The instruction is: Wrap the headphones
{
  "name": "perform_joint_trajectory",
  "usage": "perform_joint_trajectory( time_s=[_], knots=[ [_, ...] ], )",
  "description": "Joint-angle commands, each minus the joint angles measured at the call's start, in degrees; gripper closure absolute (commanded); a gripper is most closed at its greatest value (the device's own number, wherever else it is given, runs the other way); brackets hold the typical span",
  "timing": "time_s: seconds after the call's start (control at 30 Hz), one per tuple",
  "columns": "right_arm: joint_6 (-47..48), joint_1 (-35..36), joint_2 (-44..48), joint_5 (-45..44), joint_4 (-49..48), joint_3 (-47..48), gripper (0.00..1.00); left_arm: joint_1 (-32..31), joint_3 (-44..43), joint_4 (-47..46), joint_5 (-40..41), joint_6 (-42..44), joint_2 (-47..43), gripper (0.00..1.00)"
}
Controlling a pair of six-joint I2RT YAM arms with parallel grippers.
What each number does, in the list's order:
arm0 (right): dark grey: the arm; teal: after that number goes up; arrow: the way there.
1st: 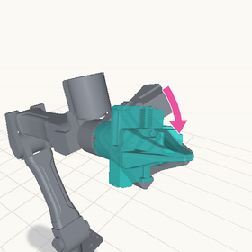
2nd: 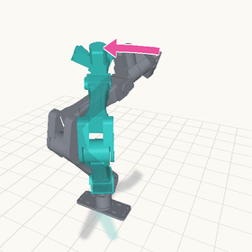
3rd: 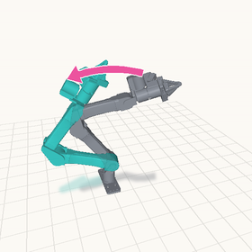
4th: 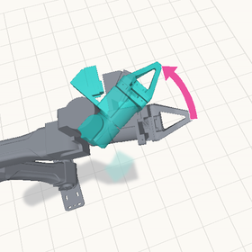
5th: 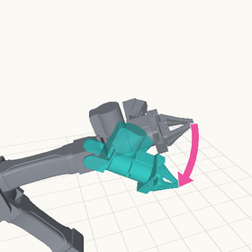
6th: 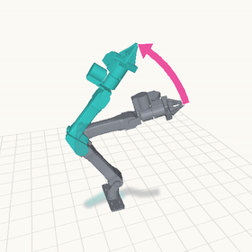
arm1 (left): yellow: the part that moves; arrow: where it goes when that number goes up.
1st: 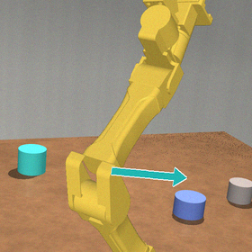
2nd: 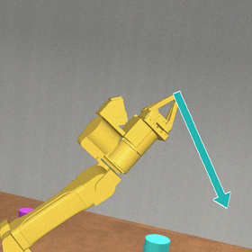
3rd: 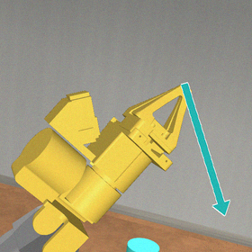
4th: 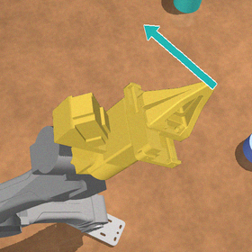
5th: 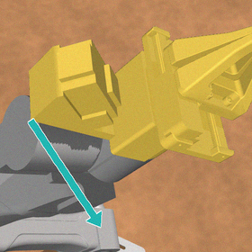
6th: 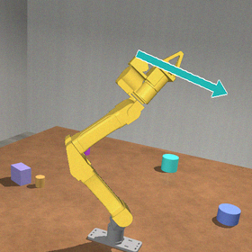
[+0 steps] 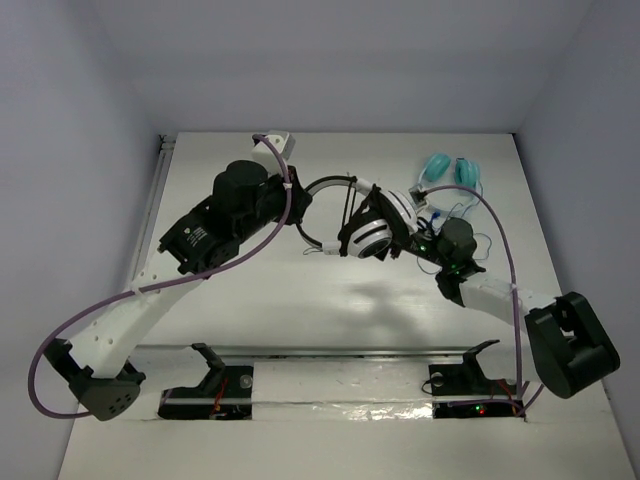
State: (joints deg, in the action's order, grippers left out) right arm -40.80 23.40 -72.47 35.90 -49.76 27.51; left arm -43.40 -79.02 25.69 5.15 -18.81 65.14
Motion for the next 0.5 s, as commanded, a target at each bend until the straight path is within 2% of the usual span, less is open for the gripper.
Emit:
perform_joint_trajectory(
  time_s=[0.0, 0.1, 0.17, 0.2, 0.37, 0.43, 0.47],
  knots=[
    [-0.77, 0.77, -1.36, 3.65, -7.27, 0.89, 0.29, 0.50, -5.17, -6.97, -1.72, -2.02, -1.25, 1.00],
    [-2.35, 0.77, -3.64, 5.49, -9.82, 0.97, 0.33, 0.51, -5.44, -6.88, -1.46, -2.02, -1.25, 1.00],
    [-2.45, 1.30, -4.35, 5.23, -10.01, 1.23, 0.42, 0.51, -5.44, -6.88, -1.19, -1.93, -1.16, 1.00],
    [-2.36, 1.82, -4.70, 4.88, -9.83, 1.32, 0.43, 0.51, -5.35, -6.97, -1.19, -1.93, -1.25, 1.00],
    [-1.13, 2.35, -5.49, 3.13, -8.60, 2.02, 0.37, 0.51, -5.44, -7.76, -2.51, -2.20, -0.90, 1.00],
    [-1.13, 2.35, -6.02, 3.30, -8.95, 2.29, 0.38, 0.51, -5.70, -7.68, -2.60, -2.29, -0.81, 1.00],
    [-1.56, 2.88, -6.11, 3.39, -9.21, 2.29, 0.44, 0.51, -5.88, -7.68, -2.42, -2.29, -0.81, 1.00]
  ],
)
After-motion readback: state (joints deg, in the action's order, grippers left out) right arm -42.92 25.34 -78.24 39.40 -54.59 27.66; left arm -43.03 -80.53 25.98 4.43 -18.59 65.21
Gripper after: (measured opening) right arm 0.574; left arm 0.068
